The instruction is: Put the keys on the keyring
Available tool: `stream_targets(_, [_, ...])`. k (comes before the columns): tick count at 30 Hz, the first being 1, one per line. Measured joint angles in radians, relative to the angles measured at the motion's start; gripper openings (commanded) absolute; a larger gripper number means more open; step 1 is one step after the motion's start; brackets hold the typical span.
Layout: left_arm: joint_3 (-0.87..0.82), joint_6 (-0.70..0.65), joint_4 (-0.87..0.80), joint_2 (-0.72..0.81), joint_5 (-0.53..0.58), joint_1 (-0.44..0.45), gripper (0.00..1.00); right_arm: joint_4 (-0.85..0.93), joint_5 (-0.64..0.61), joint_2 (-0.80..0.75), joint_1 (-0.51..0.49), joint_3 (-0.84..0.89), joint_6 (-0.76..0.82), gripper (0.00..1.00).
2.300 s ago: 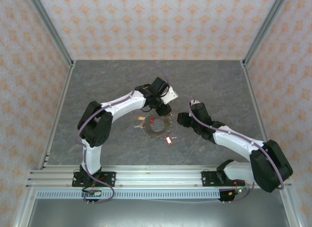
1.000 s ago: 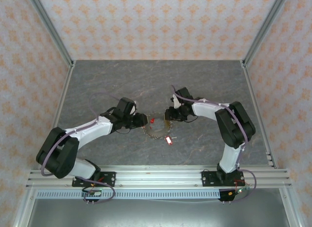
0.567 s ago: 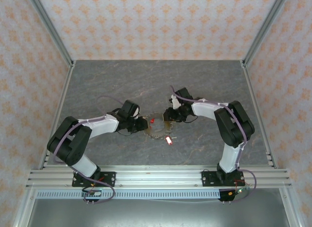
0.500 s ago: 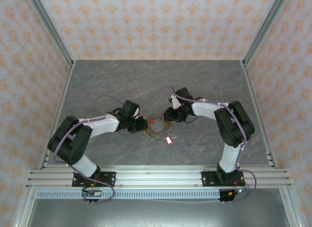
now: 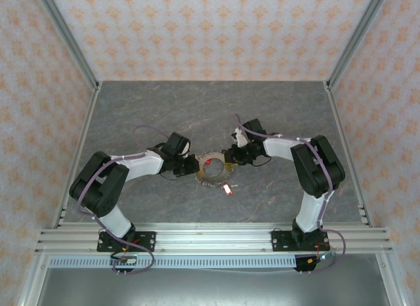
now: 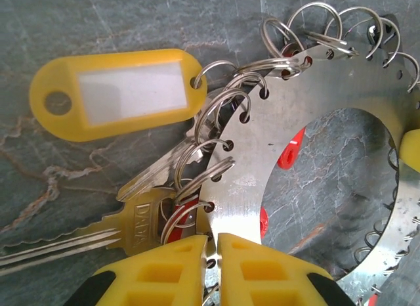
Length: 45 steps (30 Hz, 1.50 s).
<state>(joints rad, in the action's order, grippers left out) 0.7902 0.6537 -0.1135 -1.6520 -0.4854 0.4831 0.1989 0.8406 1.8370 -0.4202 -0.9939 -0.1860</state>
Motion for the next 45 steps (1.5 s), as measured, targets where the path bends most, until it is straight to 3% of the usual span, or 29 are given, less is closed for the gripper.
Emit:
stream_targets(6, [0.000, 0.000, -0.001, 0.012, 0.024, 0.000, 0.20, -0.043, 0.036, -0.031, 0.006, 0.022, -0.030, 0.06])
stream_targets(8, [-0.001, 0.000, -0.001, 0.023, 0.028, 0.000, 0.27, -0.064, 0.041, -0.051, 0.004, 0.035, -0.044, 0.02])
stream_targets(16, [-0.016, 0.015, -0.010, 0.212, 0.093, 0.000, 0.66, -0.161, 0.039, -0.161, 0.000, 0.123, -0.139, 0.00])
stream_targets(17, [-0.017, 0.019, -0.008, 0.248, 0.108, 0.000, 0.74, -0.181, 0.037, -0.180, 0.000, 0.135, -0.156, 0.00])
stream_targets(19, [-0.028, 0.033, -0.003, 0.327, 0.141, 0.000, 0.99, -0.224, 0.028, -0.222, 0.000, 0.160, -0.197, 0.00])
stream_targets(20, [-0.037, 0.045, -0.001, 0.368, 0.163, 0.000, 1.00, -0.248, 0.021, -0.243, 0.000, 0.172, -0.218, 0.00])
stream_targets(25, [-0.114, 0.135, 0.028, 0.524, 0.221, -0.017, 1.00, -0.379, -0.014, -0.359, 0.000, 0.232, -0.328, 0.00])
stream_targets(30, [-0.156, 0.246, 0.108, 0.526, 0.189, -0.028, 0.98, -0.475, -0.038, -0.441, 0.000, 0.257, -0.410, 0.00])
stream_targets(36, [-0.157, 0.346, 0.253, 0.446, 0.102, -0.028, 0.80, -0.510, -0.037, -0.486, 0.000, 0.257, -0.454, 0.00])
stream_targets(45, [-0.138, 0.407, 0.369, 0.404, 0.033, -0.027, 0.42, -0.514, -0.027, -0.500, 0.000, 0.257, -0.481, 0.00])
